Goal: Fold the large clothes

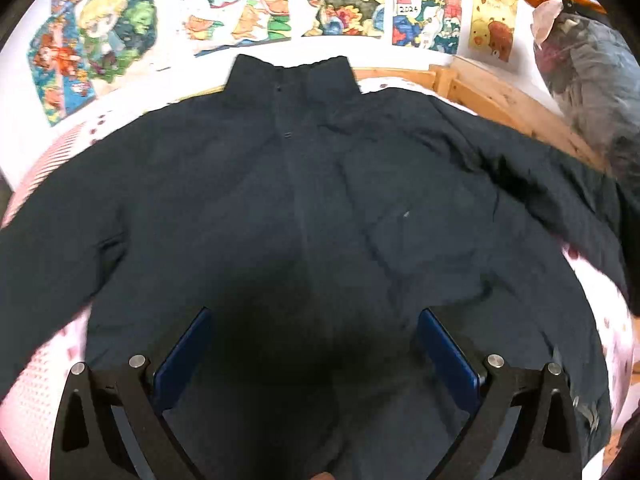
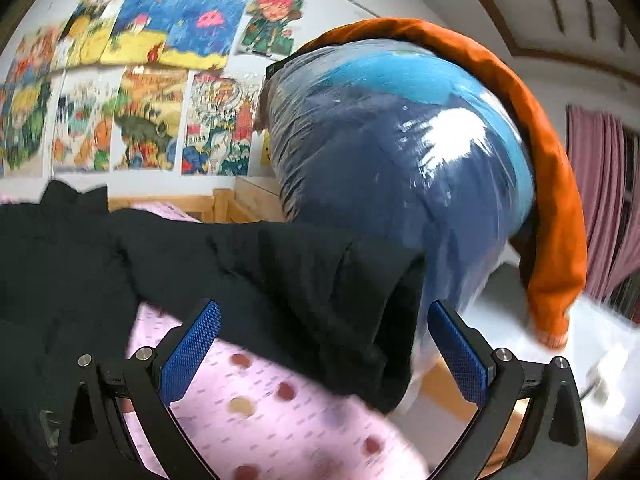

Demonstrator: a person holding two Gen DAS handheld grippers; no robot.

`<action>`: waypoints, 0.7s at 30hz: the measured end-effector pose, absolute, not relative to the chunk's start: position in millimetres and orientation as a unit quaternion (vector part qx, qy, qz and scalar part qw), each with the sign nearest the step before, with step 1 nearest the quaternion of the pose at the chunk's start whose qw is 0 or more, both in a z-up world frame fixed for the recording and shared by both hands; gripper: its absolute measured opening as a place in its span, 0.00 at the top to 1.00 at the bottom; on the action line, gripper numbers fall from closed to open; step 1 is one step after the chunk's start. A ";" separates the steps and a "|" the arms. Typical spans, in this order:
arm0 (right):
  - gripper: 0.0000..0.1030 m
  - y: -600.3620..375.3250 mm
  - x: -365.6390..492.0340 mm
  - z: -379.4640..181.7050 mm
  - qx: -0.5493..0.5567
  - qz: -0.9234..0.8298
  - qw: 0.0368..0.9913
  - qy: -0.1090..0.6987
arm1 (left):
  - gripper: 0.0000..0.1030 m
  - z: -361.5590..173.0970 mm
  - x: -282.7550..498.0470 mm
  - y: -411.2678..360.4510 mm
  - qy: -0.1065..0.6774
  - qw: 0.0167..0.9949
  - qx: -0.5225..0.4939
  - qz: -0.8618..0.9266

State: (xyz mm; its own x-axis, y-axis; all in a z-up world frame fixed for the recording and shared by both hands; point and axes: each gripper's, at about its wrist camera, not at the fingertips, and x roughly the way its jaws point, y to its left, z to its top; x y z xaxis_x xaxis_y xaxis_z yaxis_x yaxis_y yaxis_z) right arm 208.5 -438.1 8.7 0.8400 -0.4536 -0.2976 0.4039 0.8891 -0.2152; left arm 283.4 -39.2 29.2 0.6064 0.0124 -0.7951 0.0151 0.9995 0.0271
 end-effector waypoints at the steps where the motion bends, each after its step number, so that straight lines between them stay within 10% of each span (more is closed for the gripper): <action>1: 0.01 -432.2 217.4 11.6 -0.094 -0.225 0.952 0.184 | 0.00 27.0 289.8 -43.3 0.432 0.902 0.020 -0.006; 17: 0.02 -451.0 239.2 20.2 -0.151 -0.174 0.955 0.188 | 0.00 -4.2 391.1 -133.2 0.421 0.899 0.096 -0.077; 21: 0.17 -455.0 234.0 19.0 -0.152 -0.156 0.958 0.185 | 0.00 -13.3 418.3 -152.7 0.434 0.894 0.079 -0.083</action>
State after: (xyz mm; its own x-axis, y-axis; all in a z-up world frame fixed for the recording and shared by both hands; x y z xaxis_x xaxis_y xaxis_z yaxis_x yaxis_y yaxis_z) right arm 234.0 -455.0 19.0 0.8828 -0.3554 -0.3070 0.2432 0.9052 -0.3485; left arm 418.3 -152.7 -13.3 0.6097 -0.0796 -0.7886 0.2166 0.9738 0.0692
